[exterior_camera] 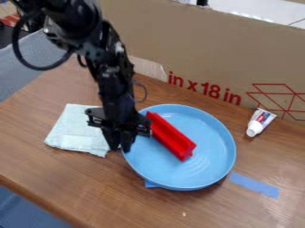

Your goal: Move the red object from the cloth to the blue plate

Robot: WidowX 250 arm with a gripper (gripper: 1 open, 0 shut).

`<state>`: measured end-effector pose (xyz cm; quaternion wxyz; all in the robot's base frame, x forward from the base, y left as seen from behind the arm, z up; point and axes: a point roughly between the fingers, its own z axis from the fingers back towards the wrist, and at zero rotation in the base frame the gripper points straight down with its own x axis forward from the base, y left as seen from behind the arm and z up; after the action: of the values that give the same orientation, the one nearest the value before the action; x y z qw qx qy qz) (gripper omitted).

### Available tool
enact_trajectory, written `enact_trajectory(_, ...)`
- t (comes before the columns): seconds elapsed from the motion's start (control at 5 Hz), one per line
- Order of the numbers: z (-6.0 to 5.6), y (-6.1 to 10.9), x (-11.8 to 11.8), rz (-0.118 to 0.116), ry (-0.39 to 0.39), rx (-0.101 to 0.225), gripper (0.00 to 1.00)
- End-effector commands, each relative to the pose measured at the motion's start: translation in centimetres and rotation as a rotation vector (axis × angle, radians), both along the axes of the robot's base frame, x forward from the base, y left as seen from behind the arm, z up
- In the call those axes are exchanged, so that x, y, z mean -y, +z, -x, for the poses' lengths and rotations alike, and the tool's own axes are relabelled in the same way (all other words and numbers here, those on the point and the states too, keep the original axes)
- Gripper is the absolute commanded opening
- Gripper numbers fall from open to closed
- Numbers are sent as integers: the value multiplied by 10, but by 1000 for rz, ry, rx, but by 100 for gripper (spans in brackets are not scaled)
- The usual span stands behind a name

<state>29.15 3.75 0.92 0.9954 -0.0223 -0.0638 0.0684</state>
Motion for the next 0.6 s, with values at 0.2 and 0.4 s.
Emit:
enact_trajectory(0.2,6,81,-10,43,12,107,0)
enact_trajectory(0.4,-3,95,-19,66,10,141,0)
